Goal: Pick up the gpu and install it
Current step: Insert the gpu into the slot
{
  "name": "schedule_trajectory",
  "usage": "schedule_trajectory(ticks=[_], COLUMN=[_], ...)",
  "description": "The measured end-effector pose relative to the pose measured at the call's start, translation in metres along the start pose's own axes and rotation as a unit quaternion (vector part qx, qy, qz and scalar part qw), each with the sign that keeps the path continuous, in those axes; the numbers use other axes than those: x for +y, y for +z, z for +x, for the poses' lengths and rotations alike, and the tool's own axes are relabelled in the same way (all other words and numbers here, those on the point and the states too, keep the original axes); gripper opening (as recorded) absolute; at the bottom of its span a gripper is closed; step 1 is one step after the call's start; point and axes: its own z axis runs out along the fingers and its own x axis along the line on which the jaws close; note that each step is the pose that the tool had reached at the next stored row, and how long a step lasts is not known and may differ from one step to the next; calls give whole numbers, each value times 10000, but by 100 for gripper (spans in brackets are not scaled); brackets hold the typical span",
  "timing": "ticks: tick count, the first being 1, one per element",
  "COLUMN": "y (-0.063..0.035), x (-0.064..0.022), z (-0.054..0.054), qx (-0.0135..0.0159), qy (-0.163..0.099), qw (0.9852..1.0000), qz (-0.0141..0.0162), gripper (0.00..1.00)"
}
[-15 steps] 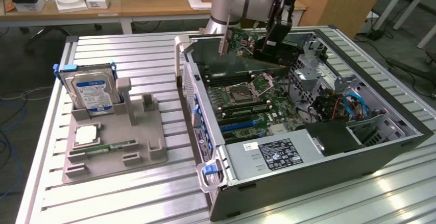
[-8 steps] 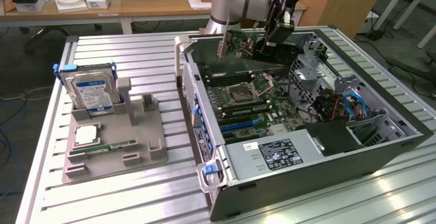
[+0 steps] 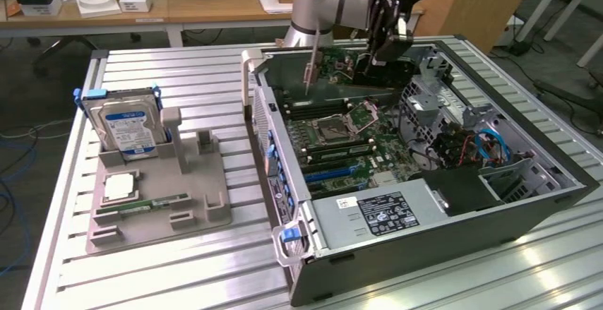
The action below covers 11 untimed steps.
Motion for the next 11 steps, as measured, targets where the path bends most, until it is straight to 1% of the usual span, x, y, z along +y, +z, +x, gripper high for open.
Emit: schedule_trajectory(ticks=[1,2,5,8,10,11], y=[3,5,18,31,41,50], x=[0,0,0,0,-4,-8], z=[0,0,1,1,1,0], qx=[-6,-8,-8,-8,-8,-9], qy=[-61,-146,-415,-670,-790,-809], qw=[10000,9999,9991,9977,9969,9967], qz=[28,38,36,32,36,40], gripper=[26,26,26,26,26,26])
